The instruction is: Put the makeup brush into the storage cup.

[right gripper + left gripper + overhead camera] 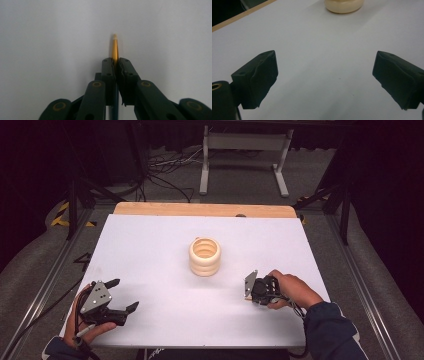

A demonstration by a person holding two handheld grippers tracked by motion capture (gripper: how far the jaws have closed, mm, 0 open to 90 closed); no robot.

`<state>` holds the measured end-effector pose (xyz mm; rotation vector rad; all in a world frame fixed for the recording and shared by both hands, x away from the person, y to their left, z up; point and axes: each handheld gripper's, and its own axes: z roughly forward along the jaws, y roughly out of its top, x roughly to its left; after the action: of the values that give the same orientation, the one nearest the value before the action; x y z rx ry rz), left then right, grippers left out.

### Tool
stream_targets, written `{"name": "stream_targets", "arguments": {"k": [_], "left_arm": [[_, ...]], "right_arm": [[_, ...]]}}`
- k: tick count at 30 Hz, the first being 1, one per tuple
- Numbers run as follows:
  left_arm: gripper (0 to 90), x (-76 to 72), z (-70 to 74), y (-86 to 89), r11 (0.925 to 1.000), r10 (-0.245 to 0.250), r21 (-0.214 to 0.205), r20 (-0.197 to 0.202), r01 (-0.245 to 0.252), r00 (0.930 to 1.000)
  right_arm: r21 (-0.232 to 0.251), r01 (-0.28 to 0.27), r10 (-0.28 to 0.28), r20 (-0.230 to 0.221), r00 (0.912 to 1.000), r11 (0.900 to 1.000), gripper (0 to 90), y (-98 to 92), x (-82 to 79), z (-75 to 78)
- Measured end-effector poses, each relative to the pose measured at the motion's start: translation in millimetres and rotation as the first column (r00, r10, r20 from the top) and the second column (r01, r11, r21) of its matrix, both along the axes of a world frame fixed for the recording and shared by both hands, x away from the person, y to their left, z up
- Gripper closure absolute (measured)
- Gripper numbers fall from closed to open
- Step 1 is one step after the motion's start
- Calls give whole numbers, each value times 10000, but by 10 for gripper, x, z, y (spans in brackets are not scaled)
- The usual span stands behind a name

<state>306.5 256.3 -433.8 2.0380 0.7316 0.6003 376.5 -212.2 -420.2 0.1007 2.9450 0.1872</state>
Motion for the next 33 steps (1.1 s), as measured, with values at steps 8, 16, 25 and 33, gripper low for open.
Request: {"name": "stream_targets", "arguments": {"k": [8, 16, 25, 33], "left_arm": [[68, 2, 4, 6, 10000, 3, -13, 74, -3, 10000], [69, 6, -1, -8, 10000, 48, -13, 16, -48, 10000], [69, 13, -6, -16, 10000, 46, 38, -61, -46, 10000], [69, 12, -3, -9, 10000, 24, 51, -49, -24, 10000]], "right_arm": [[-80, 252, -249, 328, 9992, 9997, 843, -25, 8, 38], [1558, 926, -1112, 1158, 9870, 9834, 843, -221, 0, 269], [3751, 1440, -2306, 1972, 9529, 9158, 843, -415, -48, 563], [5288, 1829, -3369, 2106, 9177, 8288, 843, -477, -78, 657]]}}
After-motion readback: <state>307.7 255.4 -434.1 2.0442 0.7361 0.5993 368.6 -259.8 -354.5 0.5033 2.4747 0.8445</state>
